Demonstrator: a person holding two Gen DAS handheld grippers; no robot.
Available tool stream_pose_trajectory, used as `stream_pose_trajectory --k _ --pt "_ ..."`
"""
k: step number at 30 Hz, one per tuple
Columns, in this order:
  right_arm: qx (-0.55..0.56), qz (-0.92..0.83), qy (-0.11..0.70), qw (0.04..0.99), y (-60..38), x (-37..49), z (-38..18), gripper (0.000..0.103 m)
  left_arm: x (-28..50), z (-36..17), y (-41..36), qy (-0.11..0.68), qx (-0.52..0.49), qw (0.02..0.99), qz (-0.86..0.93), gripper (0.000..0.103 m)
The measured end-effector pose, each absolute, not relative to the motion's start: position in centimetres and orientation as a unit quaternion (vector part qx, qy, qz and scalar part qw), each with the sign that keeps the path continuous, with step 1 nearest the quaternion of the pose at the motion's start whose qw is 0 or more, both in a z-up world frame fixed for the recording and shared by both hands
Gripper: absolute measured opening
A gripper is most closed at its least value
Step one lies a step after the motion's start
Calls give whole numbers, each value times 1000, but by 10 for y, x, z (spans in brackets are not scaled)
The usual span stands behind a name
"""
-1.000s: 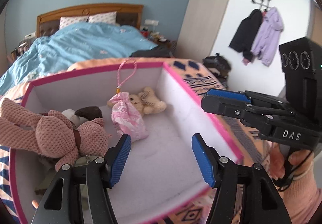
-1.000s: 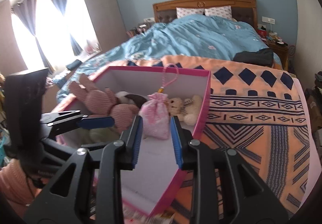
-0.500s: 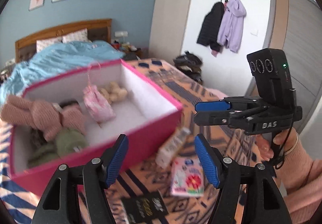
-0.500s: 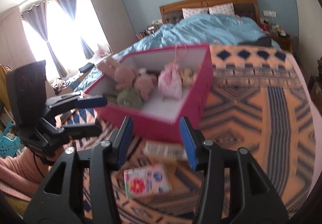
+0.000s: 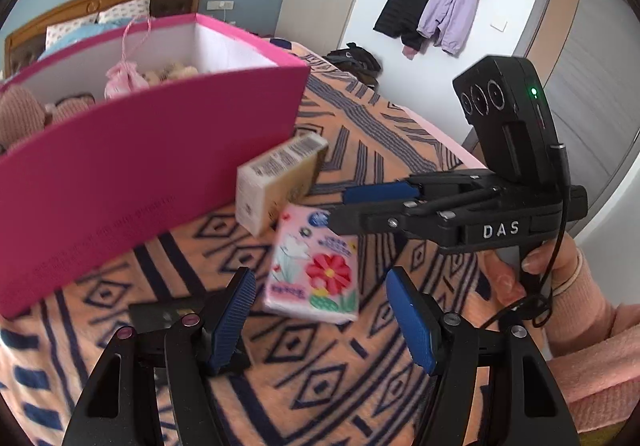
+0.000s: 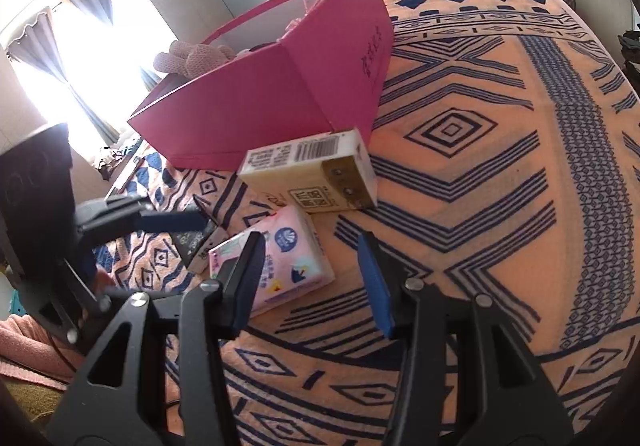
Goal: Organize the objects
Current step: 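Grasp the pink floral tissue pack with the right gripper and lift it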
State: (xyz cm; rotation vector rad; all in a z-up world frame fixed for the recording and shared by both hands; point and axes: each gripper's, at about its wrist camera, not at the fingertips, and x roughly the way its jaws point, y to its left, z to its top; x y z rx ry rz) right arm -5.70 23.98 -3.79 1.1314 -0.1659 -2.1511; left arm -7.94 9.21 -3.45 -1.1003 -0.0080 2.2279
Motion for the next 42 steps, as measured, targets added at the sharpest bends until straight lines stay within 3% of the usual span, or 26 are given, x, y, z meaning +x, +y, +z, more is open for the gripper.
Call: stream_pose_trajectory --k 13,24,31,37,42 --pt "460 -810 -79 355 237 -49 -53 50 -69 -52 89 -43 -451 315 834 67" --pt "471 -787 -94 386 239 -33 -49 50 -75 -53 78 -63 -459 299 834 46" --pt "460 -801 -95 371 239 -45 -48 50 -80 -53 77 -70 -464 291 834 43" --pt "466 -795 -97 376 232 -50 -57 38 -81 -53 77 -81 -466 286 833 39" --pt "464 -797 -93 375 231 -43 -57 37 -81 -51 81 -78 -467 289 832 38"
